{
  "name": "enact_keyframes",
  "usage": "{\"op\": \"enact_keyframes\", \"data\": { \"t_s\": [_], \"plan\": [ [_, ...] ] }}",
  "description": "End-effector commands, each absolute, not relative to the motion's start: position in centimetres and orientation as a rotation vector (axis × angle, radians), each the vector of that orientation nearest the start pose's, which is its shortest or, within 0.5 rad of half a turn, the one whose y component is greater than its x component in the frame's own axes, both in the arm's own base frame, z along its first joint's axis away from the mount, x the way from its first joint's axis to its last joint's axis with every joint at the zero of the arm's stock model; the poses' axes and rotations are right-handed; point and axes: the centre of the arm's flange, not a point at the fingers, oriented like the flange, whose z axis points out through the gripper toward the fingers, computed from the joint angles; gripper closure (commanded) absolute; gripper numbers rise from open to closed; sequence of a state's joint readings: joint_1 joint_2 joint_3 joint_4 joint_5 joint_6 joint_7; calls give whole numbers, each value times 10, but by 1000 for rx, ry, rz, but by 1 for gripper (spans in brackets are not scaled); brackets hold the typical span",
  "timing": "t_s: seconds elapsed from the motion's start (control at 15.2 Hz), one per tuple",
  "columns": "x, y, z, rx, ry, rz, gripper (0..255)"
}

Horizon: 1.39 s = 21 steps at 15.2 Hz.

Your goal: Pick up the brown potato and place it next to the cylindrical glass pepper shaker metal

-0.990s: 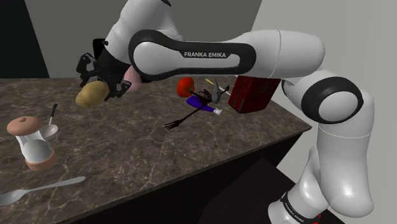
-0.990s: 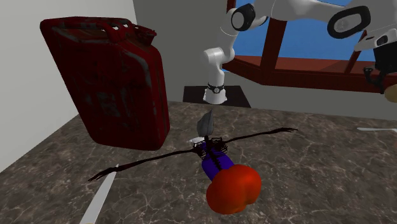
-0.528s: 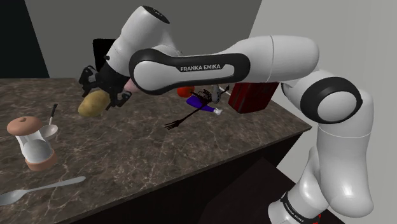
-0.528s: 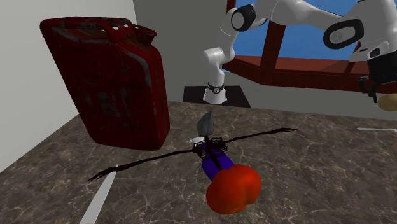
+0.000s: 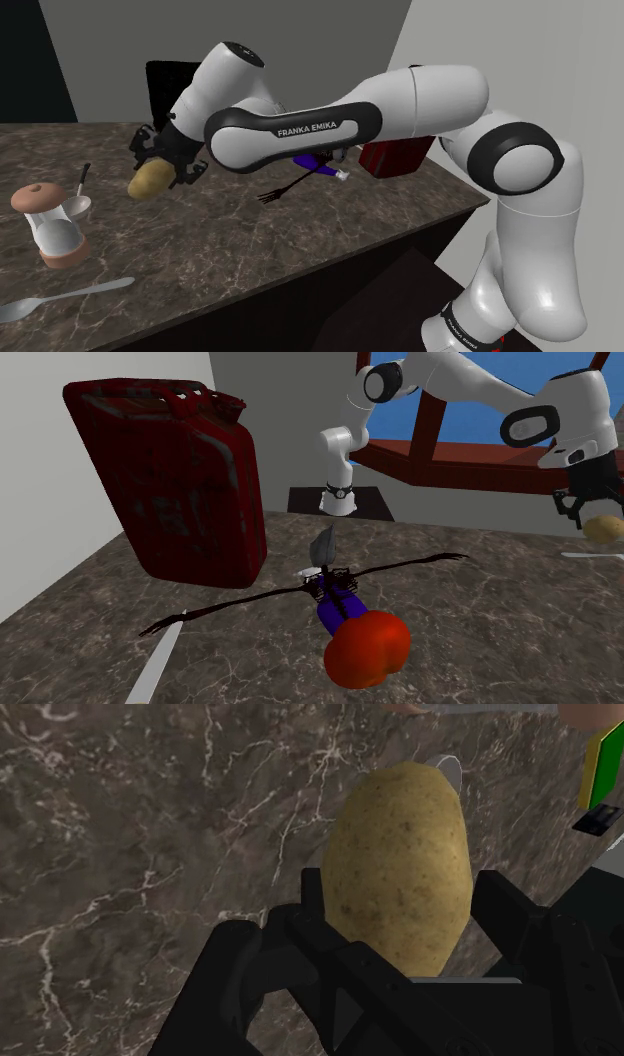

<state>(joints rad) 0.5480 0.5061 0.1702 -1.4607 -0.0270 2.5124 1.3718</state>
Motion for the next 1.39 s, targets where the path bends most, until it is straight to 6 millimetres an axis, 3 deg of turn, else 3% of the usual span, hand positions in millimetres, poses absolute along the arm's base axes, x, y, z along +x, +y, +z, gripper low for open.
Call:
{"op": "enact_keyframes", "data": {
  "t_s": [0.0,1.32],
  "plan": [
    [575,469,446,-2469,874,-312,255],
    [575,469,340,-2469,874,-312,255]
  ]
}}
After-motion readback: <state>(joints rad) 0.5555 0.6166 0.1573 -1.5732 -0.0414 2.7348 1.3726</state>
